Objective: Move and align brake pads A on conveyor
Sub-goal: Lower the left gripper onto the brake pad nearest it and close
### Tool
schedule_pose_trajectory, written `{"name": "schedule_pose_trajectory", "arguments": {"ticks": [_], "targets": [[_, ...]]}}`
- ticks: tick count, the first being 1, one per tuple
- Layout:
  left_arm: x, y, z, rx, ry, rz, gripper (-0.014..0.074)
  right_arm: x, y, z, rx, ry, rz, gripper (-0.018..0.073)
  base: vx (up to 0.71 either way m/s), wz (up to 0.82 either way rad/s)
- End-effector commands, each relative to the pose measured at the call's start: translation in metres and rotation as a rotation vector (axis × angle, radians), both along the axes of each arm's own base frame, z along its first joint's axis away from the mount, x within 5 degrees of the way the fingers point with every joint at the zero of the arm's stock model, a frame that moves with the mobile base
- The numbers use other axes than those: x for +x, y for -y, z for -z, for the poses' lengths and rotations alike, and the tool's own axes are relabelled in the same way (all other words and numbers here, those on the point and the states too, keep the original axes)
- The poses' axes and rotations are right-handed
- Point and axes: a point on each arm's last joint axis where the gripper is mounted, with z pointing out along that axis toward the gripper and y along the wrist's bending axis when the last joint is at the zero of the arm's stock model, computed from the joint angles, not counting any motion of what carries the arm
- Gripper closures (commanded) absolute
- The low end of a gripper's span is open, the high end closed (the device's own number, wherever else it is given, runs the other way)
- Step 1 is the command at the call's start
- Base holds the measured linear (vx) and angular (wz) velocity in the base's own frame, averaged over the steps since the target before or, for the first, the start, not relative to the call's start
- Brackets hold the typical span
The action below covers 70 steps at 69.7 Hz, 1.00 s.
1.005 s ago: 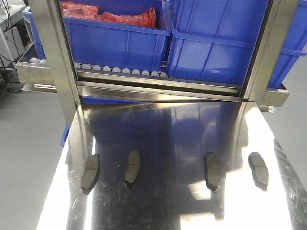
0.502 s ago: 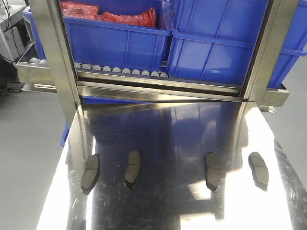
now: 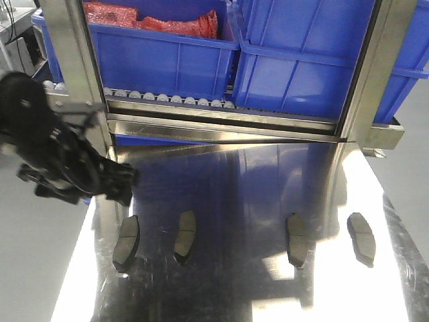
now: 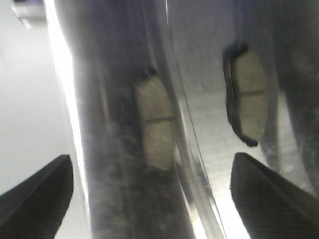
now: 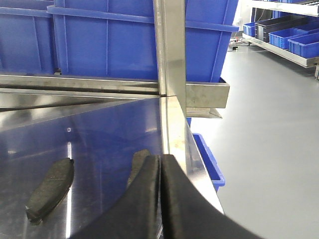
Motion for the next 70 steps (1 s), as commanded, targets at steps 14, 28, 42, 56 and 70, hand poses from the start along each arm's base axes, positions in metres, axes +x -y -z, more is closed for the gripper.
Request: {"name": "schedule_pose_trajectory", "arguments": {"ticks": [14, 28, 42, 56, 70], "targets": [[0.012, 0.027, 0.031, 0.044, -0.068, -0.006, 0.0010, 0.000, 0.000, -0.003, -0.016, 0.073, 0.005, 0.0571, 0.00, 0.00], [0.022, 0.032, 0.059, 0.063, -0.124, -0.027, 0.0010, 0.000, 0.000, -0.003, -0.016, 0.073, 0.005, 0.0571, 0.00, 0.00], [0.030, 0.035, 0.074, 0.060, -0.118, -0.030, 0.0010, 0.000, 0.000, -0.003, -0.016, 0.073, 0.005, 0.0571, 0.00, 0.00], [0.033, 0.036, 0.084, 0.061, -0.127, -0.037, 0.0010, 0.000, 0.000, -0.003, -0.016, 0.073, 0.005, 0.0571, 0.00, 0.00], [0.036, 0.038, 0.086, 0.042, -0.109, -0.049, 0.0010, 0.000, 0.000, -0.003, -0.016, 0.070, 0.005, 0.0571, 0.00, 0.00]]}}
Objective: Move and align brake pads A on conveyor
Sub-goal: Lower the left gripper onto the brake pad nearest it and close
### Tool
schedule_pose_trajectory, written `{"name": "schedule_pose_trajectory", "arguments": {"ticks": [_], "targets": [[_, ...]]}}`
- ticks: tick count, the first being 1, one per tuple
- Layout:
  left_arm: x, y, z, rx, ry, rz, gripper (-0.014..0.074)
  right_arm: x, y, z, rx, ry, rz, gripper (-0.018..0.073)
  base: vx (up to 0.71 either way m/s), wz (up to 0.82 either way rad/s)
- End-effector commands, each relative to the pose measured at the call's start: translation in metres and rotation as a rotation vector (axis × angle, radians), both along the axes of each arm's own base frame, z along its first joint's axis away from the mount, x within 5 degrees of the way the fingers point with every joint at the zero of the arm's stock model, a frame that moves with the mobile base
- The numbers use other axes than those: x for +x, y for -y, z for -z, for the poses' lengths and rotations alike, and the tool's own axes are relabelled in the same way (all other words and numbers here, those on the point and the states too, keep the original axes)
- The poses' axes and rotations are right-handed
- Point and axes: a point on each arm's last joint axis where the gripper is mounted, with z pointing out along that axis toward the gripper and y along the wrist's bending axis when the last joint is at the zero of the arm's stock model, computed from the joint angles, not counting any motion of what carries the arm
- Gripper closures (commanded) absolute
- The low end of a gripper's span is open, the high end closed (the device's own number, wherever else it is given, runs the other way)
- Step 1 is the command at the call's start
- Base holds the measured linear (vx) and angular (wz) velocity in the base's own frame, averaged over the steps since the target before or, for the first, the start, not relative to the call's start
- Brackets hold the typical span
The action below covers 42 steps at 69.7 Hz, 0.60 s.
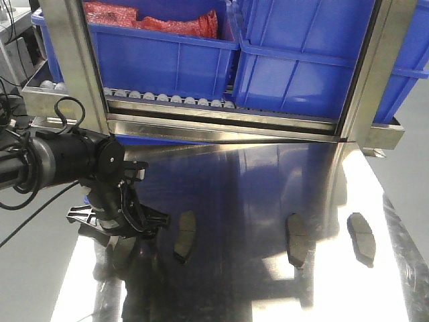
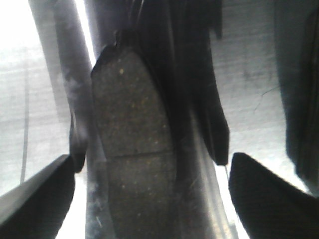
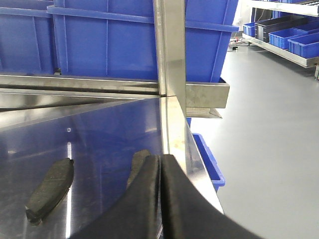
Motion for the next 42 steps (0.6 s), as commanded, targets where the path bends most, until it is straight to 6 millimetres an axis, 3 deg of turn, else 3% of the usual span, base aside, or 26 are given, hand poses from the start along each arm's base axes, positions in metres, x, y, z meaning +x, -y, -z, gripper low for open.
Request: {"name": "schedule_pose_trajectory", "arguments": {"ticks": [1, 30, 37, 42], "targets": [[0.0051, 0.0033, -0.0241, -0.052, 0.091, -0.024, 0.0010, 0.0001, 0.0003, -0.0031, -0.016, 0.070, 0.005, 0.0571, 0.00, 0.00], [0.0062, 0.0050, -0.0184, -0.061, 0.078, -0.033, 0.0027, 0.0001, 0.0003, -0.0031, -0.016, 0.070, 0.005, 0.0571, 0.00, 0.00], [0.0054, 0.0046, -0.0182, -0.057, 0.069, -0.040, 0.0127, 0.0001, 0.0003, -0.0031, -0.016, 0.070, 0.005, 0.0571, 0.00, 0.00], [0.0047, 0.0040, -0.0181, -0.050, 0.061, -0.038, 0.0277, 0.0001, 0.0003, -0.0031, -0.016, 0.070, 0.005, 0.0571, 0.00, 0.00]]}}
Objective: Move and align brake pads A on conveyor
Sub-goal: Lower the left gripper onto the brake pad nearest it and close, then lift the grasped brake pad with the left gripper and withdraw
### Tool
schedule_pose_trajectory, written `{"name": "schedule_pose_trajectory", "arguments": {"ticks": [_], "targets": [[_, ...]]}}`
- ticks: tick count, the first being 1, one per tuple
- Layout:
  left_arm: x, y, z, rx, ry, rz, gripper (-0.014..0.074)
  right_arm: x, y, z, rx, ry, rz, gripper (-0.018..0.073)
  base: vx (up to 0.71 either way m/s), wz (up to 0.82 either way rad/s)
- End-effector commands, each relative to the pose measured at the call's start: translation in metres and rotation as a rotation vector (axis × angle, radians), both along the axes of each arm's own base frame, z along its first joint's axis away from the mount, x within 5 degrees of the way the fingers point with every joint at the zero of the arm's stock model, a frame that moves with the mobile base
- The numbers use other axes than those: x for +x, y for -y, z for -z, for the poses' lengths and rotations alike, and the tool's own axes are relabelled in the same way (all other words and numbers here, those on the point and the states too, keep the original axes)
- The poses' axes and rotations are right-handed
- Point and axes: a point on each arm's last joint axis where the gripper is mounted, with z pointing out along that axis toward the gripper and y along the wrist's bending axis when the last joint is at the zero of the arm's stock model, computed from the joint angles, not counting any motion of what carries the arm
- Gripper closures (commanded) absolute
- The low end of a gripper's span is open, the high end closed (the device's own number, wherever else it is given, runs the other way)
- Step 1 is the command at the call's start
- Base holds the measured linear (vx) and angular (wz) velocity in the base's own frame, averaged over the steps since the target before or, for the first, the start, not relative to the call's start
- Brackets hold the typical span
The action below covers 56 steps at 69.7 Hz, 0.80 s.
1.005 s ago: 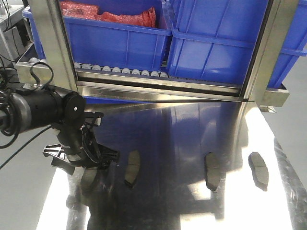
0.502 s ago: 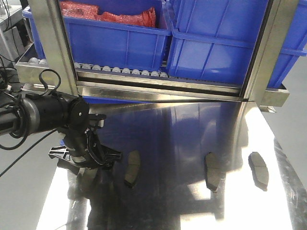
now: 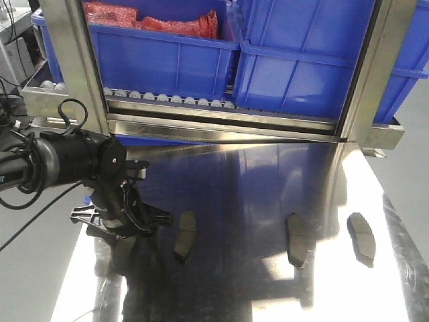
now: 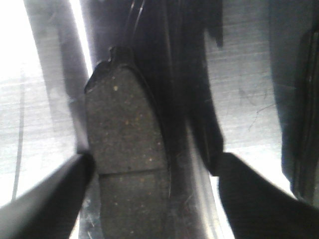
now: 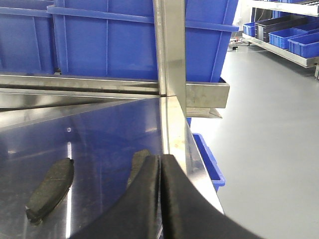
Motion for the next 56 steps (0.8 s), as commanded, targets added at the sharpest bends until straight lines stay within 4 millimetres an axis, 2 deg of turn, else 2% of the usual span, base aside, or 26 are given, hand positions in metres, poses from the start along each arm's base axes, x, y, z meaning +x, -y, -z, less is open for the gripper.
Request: {"name": "schedule_pose_trajectory", "arguments": {"ticks": [1, 2, 9, 10, 25, 33, 40, 56], "targets": [[0.001, 0.001, -0.023, -0.032, 0.055, -0.015, 0.0310, 0.000, 0.000, -0.003, -0.016, 0.070, 0.005, 0.0571, 0.00, 0.00], [0.001, 0.001, -0.023, -0.030, 0.054, -0.015, 0.0327, 0.000, 0.000, -0.003, -0.016, 0.070, 0.005, 0.0571, 0.00, 0.00], [0.001, -0.001, -0.023, -0.011, 0.052, -0.005, 0.0599, 0.000, 0.000, -0.003, -0.016, 0.070, 0.005, 0.0571, 0.00, 0.00], [0.001, -0.001, -0.023, -0.010, 0.053, -0.004, 0.0606, 0.000, 0.000, -0.003, -0.016, 0.070, 0.005, 0.0571, 0.00, 0.00], [0.001, -0.002, -0.023, 0.011, 0.064, 0.019, 0.0604, 0.000, 0.000, -0.003, -0.016, 0.070, 0.005, 0.0571, 0.00, 0.00], [0.000, -0.003, -0.030, 0.008, 0.075, 0.032, 0.0604, 0.000, 0.000, -0.003, -0.016, 0.070, 0.005, 0.0571, 0.00, 0.00], [-0.005, -0.001, -0.044, -0.008, 0.112, 0.043, 0.0604, 0.000, 0.000, -0.003, -0.016, 0.074, 0.005, 0.0571, 0.00, 0.00], [-0.021, -0.007, -0.093, -0.012, 0.235, 0.074, 0.0604, 0.000, 0.000, -0.003, -0.016, 0.074, 0.005, 0.0571, 0.00, 0.00]]}}
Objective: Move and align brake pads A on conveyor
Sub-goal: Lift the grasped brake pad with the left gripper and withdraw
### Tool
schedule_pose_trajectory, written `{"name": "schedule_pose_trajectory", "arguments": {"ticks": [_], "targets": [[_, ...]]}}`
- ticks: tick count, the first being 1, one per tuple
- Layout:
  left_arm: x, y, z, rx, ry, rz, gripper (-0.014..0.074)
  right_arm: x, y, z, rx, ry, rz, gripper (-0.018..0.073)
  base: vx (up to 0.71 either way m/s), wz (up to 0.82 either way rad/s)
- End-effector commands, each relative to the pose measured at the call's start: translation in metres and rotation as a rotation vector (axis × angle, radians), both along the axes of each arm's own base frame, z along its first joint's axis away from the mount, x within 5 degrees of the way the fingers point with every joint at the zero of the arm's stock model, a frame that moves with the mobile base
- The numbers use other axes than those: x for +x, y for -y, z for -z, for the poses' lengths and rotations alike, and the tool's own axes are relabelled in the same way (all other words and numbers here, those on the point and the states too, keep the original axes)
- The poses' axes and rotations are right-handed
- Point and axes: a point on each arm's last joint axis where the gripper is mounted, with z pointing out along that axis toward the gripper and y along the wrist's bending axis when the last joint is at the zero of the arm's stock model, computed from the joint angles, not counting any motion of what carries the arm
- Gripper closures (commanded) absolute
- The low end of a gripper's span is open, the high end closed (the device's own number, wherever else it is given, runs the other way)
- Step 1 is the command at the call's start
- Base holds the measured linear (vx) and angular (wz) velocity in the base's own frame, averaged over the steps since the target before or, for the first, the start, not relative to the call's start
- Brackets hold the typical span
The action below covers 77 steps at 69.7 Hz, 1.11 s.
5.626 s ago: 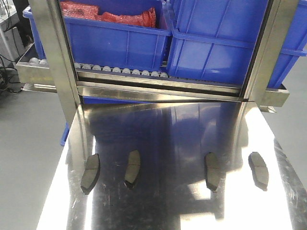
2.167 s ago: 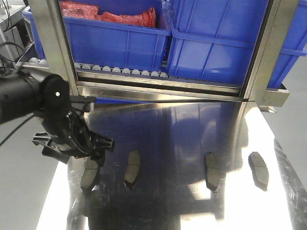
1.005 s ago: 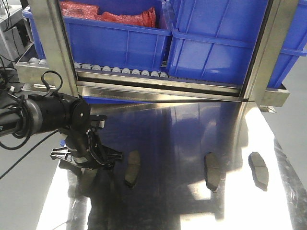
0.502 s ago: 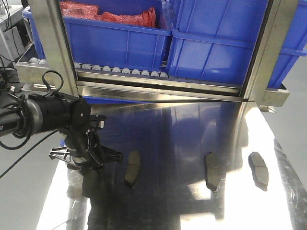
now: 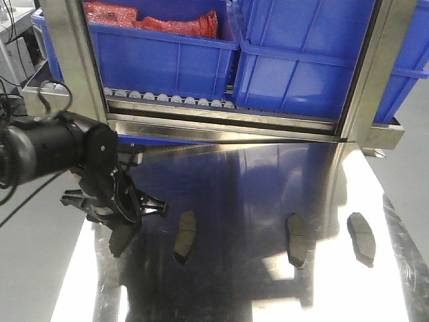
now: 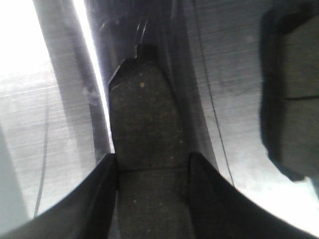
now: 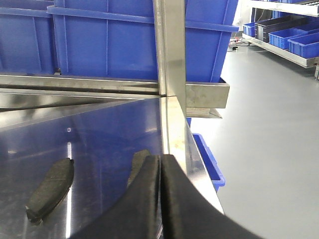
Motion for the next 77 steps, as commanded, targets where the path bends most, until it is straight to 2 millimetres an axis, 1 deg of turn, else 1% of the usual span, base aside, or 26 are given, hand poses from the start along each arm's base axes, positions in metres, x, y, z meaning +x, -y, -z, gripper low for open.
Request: {"name": "schedule_pose_trajectory", "arguments": {"ticks": [1, 12, 15, 21, 27, 32, 46, 59, 73, 77], "targets": [[-0.010, -0.004, -0.049, -0.038, 0.135, 0.012, 0.0604, 0.000, 0.000, -0.003, -0.016, 0.074, 0.005, 0.0571, 0.00, 0.00], [-0.030, -0.018, -0.093, -0.042, 0.256, 0.023, 0.0603, 0.000, 0.000, -0.003, -0.016, 0.074, 0.005, 0.0571, 0.00, 0.00], [-0.038, -0.023, -0.108, -0.041, 0.297, 0.025, 0.0603, 0.000, 0.000, -0.003, -0.016, 0.074, 0.005, 0.0571, 0.00, 0.00], [-0.053, -0.034, -0.131, -0.029, 0.360, 0.023, 0.0603, 0.000, 0.000, -0.003, -0.016, 0.074, 0.005, 0.0571, 0.00, 0.00], [-0.072, -0.046, -0.151, -0.027, 0.425, 0.007, 0.0603, 0.000, 0.000, -0.003, -0.016, 0.074, 0.005, 0.0571, 0.00, 0.00], [-0.090, -0.057, -0.161, -0.025, 0.461, -0.016, 0.0603, 0.000, 0.000, -0.003, -0.016, 0.074, 0.005, 0.0571, 0.00, 0.00], [-0.138, -0.085, -0.174, -0.015, 0.539, -0.078, 0.0603, 0.000, 0.000, -0.003, -0.016, 0.074, 0.005, 0.0571, 0.00, 0.00], [-0.183, -0.113, -0.177, -0.002, 0.613, -0.147, 0.0603, 0.000, 0.000, -0.003, -0.016, 0.074, 0.005, 0.0571, 0.00, 0.00], [-0.220, -0.135, -0.175, 0.038, 0.628, -0.190, 0.0603, 0.000, 0.000, -0.003, -0.016, 0.070, 0.005, 0.0571, 0.00, 0.00], [-0.227, -0.140, -0.174, 0.043, 0.635, -0.196, 0.0603, 0.000, 0.000, -0.003, -0.016, 0.070, 0.005, 0.0571, 0.00, 0.00]]}}
